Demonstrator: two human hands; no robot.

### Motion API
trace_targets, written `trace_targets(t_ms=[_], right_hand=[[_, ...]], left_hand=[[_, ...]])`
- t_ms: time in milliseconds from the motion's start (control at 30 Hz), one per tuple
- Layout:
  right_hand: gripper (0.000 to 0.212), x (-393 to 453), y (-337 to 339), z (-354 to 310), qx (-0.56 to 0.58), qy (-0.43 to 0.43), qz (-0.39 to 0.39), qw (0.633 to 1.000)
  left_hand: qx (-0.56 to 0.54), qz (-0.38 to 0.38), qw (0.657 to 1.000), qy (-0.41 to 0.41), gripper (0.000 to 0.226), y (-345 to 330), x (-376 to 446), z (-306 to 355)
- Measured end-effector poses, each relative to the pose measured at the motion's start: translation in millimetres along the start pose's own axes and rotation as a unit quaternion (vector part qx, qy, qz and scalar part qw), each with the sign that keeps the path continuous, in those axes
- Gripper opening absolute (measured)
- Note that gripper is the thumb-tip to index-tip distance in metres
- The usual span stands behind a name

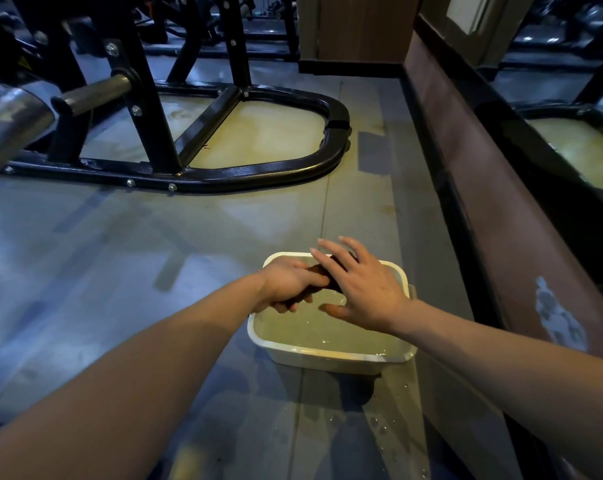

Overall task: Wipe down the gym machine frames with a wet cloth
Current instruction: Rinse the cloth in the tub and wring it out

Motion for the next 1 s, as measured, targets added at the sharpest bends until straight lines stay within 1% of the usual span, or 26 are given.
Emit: trace_targets(t_ms=[33,100,133,167,200,233,300,333,367,400,467,500,567,633,667,700,733,767,800,900,1000], right_hand=[[0.091,0,-1,0,0.014,0.001,0.008,1.000],[0.067,2,1,2,0.102,0.003,0.036,0.994],[0.053,3,4,3,0.143,0.008,0.039,0.989],[0.041,5,7,5,0.164,0.011,0.035,0.986],[0.031,6,9,6,0.165,0.010,0.023,0.986],[0.025,8,11,6,0.153,0.002,0.002,0.988],[0.016,10,11,8,0.115,-0.037,-0.052,0.991],[0.014,11,10,8,0.098,-0.066,-0.077,0.990],[0.014,11,10,8,0.092,-0.099,-0.097,0.986],[0.014,12,9,8,0.102,-0.131,-0.107,0.980],[0.012,13,5,8,0.161,-0.189,-0.114,0.962],[0.012,14,3,6,0.196,-0.211,-0.118,0.950],[0.011,17,-1,0,0.262,-0.238,-0.140,0.925],[0.012,19,-2,-9,0.328,-0.256,-0.193,0.889],[0.015,19,-1,-12,0.363,-0.266,-0.225,0.864],[0.017,17,-1,-12,0.392,-0.276,-0.252,0.841],[0.018,15,0,-11,0.415,-0.282,-0.266,0.823],[0.018,13,1,-9,0.429,-0.284,-0.267,0.815],[0.018,12,1,-5,0.437,-0.285,-0.257,0.813],[0.021,11,4,3,0.419,-0.289,-0.217,0.833],[0.025,12,6,9,0.430,-0.298,-0.214,0.825]], left_hand=[[-0.055,-0.055,0.997,0.016,0.036,0,-5,2],[-0.149,-0.159,0.975,0.042,0.049,1,-12,2],[-0.177,-0.189,0.965,0.048,0.053,2,-14,2],[-0.185,-0.200,0.961,0.050,0.055,3,-14,3],[-0.172,-0.196,0.964,0.050,0.053,4,-12,3],[-0.136,-0.183,0.972,0.048,0.050,4,-11,4],[-0.014,-0.144,0.989,0.026,0.039,-3,-8,7],[0.062,-0.115,0.991,0.005,0.032,-8,-5,9],[0.149,-0.075,0.986,-0.018,0.026,-13,-2,11],[0.246,-0.027,0.968,-0.042,0.024,-17,1,13],[0.419,0.065,0.901,-0.089,0.027,-19,3,17],[0.472,0.097,0.869,-0.114,0.029,-17,2,18],[0.547,0.136,0.807,-0.177,0.032,-10,-1,12],[0.619,0.146,0.736,-0.234,0.031,-3,-4,3],[0.636,0.146,0.716,-0.249,0.031,-1,-6,-1],[0.641,0.148,0.708,-0.258,0.031,-2,-6,-4],[0.639,0.152,0.706,-0.264,0.032,-3,-5,-6],[0.634,0.159,0.707,-0.270,0.034,-5,-3,-5],[0.624,0.166,0.711,-0.278,0.036,-6,-1,-4],[0.594,0.174,0.717,-0.319,0.045,-9,6,-8],[0.578,0.201,0.708,-0.352,0.046,-12,10,-12]])
Point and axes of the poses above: each hand's wrist, its own x-axis towards the middle knuckle, its own y-axis out of the back of the hand, z = x × y, the point moved 2 cm from there along x, towards the middle knuckle, and after that the axes turned 11 degrees about x, right-handed, at the moved point
